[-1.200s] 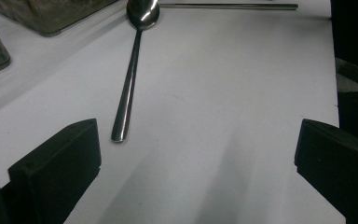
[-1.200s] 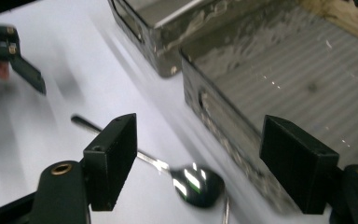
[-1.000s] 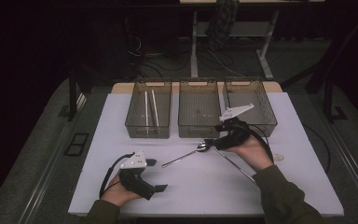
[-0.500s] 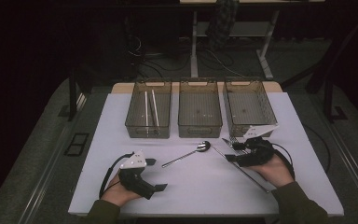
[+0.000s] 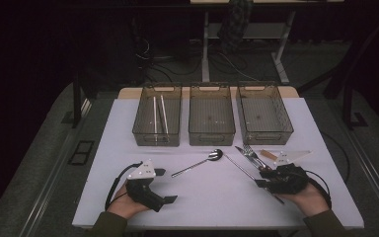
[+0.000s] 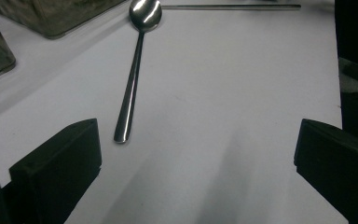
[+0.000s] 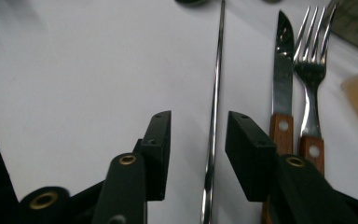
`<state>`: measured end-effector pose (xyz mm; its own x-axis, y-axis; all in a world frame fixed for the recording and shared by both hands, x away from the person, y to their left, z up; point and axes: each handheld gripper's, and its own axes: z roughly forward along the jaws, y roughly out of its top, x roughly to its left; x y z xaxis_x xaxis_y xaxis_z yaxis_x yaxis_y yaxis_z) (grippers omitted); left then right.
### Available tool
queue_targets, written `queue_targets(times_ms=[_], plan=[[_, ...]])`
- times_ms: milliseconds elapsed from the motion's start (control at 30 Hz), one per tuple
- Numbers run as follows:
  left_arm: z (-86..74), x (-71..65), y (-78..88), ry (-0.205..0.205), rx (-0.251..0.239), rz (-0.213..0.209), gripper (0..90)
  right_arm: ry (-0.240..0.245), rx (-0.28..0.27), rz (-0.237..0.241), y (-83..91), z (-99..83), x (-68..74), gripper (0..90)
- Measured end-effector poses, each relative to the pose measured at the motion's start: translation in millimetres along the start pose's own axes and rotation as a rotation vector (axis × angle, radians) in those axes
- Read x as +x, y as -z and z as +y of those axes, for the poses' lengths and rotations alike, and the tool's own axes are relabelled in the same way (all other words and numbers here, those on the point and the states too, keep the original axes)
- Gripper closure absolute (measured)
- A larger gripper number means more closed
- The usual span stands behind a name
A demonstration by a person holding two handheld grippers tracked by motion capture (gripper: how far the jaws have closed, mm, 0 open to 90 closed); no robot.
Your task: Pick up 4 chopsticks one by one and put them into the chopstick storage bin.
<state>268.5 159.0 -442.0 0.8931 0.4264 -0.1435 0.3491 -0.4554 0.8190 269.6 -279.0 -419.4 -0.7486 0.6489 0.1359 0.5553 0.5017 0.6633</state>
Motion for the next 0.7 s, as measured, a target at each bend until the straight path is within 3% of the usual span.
queue_targets(times_ms=[233,500,700], plan=[[0.0,0.1,-0.6,0.002,0.003,0.003,0.0,-0.002,0.024,-0.026,3.3,-13.7,0.2,69.1],[-0.2,0.2,-0.9,-0.002,0.009,-0.002,0.0,0.003,0.059,-0.064,-6.0,-14.7,-1.0,75.1],[0.0,-0.7,-1.5,-0.002,0.010,-0.002,0.0,-0.002,0.069,-0.063,-10.3,-14.9,-1.2,77.9]])
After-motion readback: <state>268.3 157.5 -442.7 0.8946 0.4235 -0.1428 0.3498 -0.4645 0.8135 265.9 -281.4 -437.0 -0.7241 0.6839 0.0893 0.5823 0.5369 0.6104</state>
